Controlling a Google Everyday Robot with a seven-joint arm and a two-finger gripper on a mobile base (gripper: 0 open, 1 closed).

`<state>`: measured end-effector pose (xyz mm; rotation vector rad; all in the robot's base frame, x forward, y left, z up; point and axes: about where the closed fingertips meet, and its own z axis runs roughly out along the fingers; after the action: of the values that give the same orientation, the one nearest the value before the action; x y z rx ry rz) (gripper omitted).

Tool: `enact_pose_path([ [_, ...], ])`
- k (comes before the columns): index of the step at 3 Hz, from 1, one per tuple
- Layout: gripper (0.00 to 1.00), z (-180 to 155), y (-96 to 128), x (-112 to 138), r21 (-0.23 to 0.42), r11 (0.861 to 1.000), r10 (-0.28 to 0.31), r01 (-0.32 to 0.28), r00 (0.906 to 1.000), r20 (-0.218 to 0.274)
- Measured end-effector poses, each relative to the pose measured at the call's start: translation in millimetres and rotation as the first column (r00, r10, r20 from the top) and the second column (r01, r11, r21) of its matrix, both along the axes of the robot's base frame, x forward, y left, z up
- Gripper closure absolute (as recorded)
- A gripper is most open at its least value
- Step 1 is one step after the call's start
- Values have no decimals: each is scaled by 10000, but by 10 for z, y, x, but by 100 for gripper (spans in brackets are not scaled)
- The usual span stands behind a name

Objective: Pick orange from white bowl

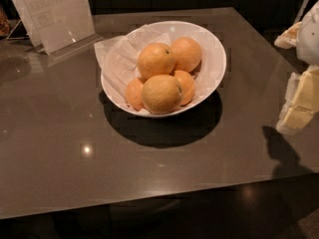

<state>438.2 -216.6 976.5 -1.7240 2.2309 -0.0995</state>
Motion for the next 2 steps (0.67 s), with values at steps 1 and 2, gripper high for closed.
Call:
enact_pose_path([
  [1, 0, 36, 23, 5, 29, 10000, 39, -39, 9999, 119],
  [2, 0, 189, 320, 113, 3, 9960, 896, -896, 9954, 331],
])
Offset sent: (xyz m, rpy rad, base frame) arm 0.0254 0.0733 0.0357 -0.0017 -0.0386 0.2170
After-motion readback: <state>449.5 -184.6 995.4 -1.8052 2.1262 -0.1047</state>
